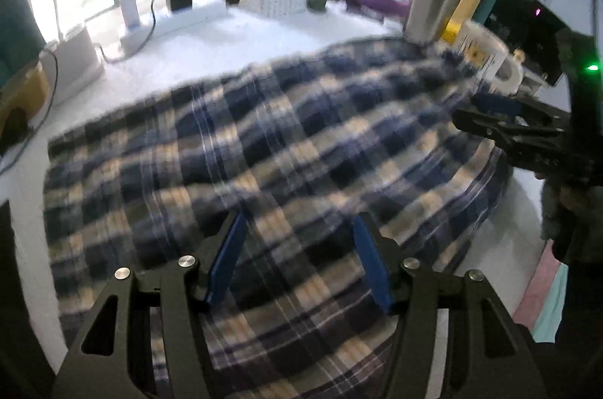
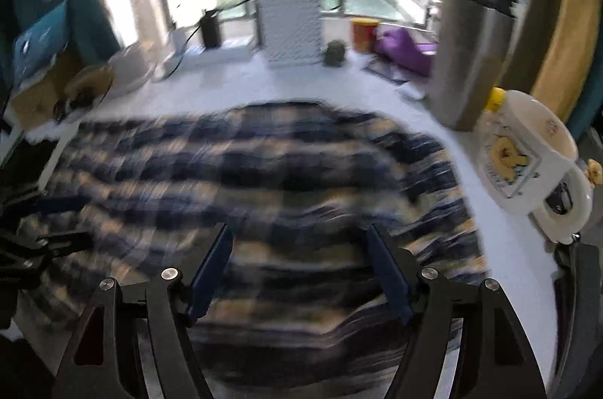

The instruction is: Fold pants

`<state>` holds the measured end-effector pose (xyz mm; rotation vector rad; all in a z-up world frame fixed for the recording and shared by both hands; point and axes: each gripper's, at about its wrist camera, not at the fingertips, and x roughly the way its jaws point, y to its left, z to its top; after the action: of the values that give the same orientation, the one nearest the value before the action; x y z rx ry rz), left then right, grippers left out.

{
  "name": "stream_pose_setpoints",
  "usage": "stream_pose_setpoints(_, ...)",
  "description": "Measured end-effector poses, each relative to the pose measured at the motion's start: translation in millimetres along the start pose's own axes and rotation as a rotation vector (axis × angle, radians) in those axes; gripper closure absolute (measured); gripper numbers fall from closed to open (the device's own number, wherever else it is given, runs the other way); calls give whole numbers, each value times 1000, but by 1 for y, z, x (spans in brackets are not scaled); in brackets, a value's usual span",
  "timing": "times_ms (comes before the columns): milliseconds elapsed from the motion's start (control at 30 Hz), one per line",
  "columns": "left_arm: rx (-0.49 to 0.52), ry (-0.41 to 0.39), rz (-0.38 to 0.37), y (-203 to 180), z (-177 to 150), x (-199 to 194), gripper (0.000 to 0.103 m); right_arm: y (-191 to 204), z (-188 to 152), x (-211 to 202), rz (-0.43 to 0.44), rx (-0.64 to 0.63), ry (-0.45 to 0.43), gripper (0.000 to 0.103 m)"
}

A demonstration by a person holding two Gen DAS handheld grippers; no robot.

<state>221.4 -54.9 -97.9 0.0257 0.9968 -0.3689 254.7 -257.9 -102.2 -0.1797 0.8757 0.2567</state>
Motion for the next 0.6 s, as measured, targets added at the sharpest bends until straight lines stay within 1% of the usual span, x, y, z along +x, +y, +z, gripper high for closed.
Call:
stream_pose_setpoints(33, -3, 10, 3, 0, -3, 4, 43, 7, -4, 4, -3, -23, 23, 28)
stream_pose_setpoints(100, 5, 22, 18, -3, -8, 9, 43, 15, -12, 15, -36, -64, 68, 28)
stream_pose_setpoints(133, 19, 10, 27, -5, -11, 8, 43, 18, -17, 17, -54, -84, 70, 28)
stream_pose_setpoints(233, 42, 16, 54, -9, -15, 7, 43, 18, -19, 12, -67, -93, 68, 28)
stream_pose_setpoints(300, 26, 22, 63, -3, -17, 5, 43, 18, -22, 9, -78, -106, 67, 28)
stream_pose_setpoints(400, 6, 21, 84, 5, -26, -3, 42, 14, -27, 2, -79, -92, 66, 28)
stream_pose_setpoints(600, -60, 20, 151, 27, -44, -20, 42, 4, -30, -6, -111, -90, 72, 28)
